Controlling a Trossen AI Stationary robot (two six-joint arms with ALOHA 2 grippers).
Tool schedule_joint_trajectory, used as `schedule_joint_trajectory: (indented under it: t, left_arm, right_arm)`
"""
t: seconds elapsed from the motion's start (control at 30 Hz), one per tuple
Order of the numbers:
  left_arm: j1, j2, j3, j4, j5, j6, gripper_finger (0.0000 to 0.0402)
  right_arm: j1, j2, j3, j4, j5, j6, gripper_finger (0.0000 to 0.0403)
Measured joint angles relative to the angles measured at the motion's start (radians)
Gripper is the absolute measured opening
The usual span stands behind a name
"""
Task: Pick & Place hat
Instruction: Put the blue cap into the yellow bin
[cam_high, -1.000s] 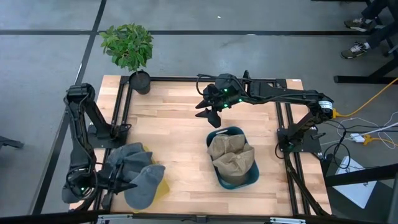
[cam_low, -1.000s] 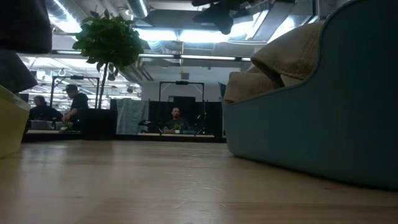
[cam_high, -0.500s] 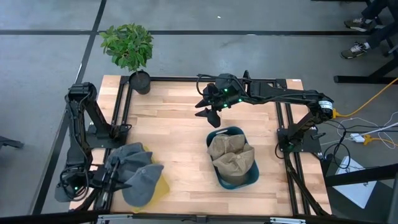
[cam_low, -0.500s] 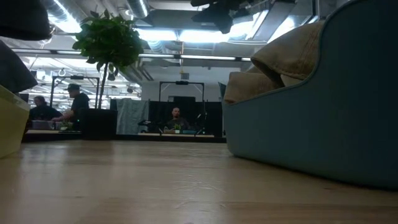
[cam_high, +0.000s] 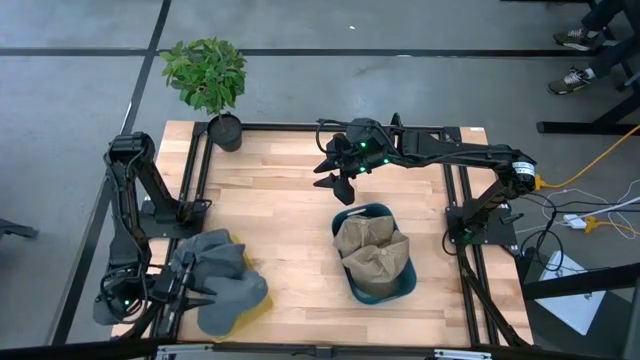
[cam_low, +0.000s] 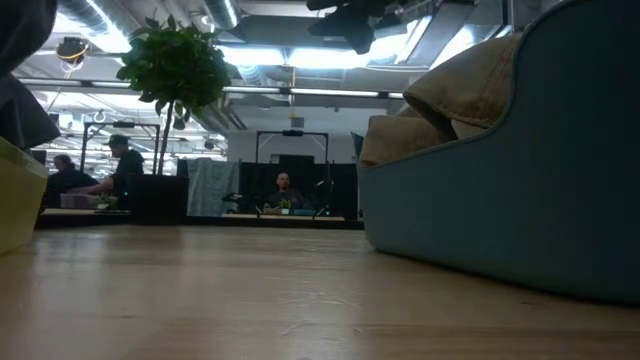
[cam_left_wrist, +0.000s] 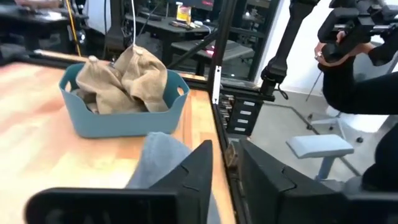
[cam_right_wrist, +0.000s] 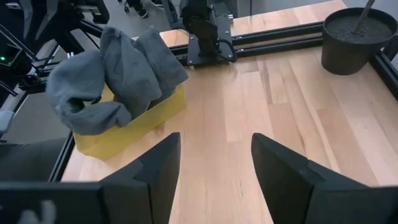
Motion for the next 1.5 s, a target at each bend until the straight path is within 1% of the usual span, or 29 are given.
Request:
schedule_joint_trajectory:
  t: [0.13,0.27,0.3,0.37,0.4,0.47,0.5,0.6,0.73,0.8,0.87,0.93,1.0,1.17,1.27,1.4,1.5]
  left_arm:
    - [0.000,0.000,0.000,-0.006,-0.038,0.061,0.0101]
    - [0.000,-0.008,0.000,-0.005,-0.176,0.208,0.0126]
    - [0.000,-0.018,0.000,-0.003,-0.215,0.222,0.0130]
    - [0.010,-0.053,0.000,0.000,-0.229,0.218,0.0137]
    - [0.023,-0.080,-0.001,0.000,-0.208,0.211,0.0139]
    - [0.070,-0.131,-0.001,0.008,-0.142,0.202,0.0140]
    - [0.102,-0.153,-0.001,0.007,-0.086,0.211,0.0140]
    - [0.211,-0.216,-0.001,0.007,0.117,0.252,0.0140]
    - [0.373,-0.282,0.000,0.005,0.359,0.269,0.0141]
    - [0.451,-0.294,0.021,-0.022,0.495,0.272,0.0145]
    - [0.521,-0.289,0.070,-0.066,0.632,0.286,0.0151]
    - [0.586,-0.263,0.137,-0.134,0.743,0.296,0.0157]
    - [0.641,-0.223,0.212,-0.250,0.825,0.297,0.0164]
    - [0.753,-0.079,0.425,-0.601,0.959,0.279,0.0183]
    - [0.812,0.008,0.537,-0.769,1.044,0.262,0.0195]
    - [0.872,0.097,0.647,-0.879,1.178,0.226,0.0208]
    - [0.903,0.147,0.693,-0.885,1.291,0.174,0.0213]
  right_arm:
    - [0.000,0.000,0.000,0.000,0.000,0.000,0.0196]
    - [0.000,0.000,0.000,0.003,0.000,0.000,0.0196]
    - [0.000,0.000,0.000,0.006,0.000,0.000,0.0196]
    - [0.000,0.000,0.000,0.007,0.000,0.000,0.0196]
    - [0.000,0.000,0.000,0.007,0.000,-0.001,0.0196]
    - [0.000,0.000,0.000,0.008,0.000,-0.003,0.0196]
    - [0.000,0.000,0.000,0.008,0.000,-0.004,0.0196]
    - [0.000,0.000,0.000,0.008,0.000,-0.011,0.0196]
    - [0.000,0.000,0.000,0.008,0.000,-0.016,0.0196]
    - [0.000,0.000,0.000,0.008,0.000,-0.017,0.0196]
    - [0.000,0.000,0.000,0.008,0.011,-0.018,0.0196]
    - [0.000,0.000,0.000,0.007,0.032,-0.021,0.0196]
    - [0.000,0.000,0.000,0.006,0.047,-0.026,0.0196]
    - [0.000,0.001,-0.008,-0.010,0.053,-0.027,0.0196]
    - [0.000,0.001,-0.008,-0.011,0.053,-0.027,0.0196]
    - [0.000,0.001,-0.008,-0.012,0.052,-0.027,0.0196]
    - [0.000,0.001,-0.008,-0.017,0.053,-0.027,0.0196]
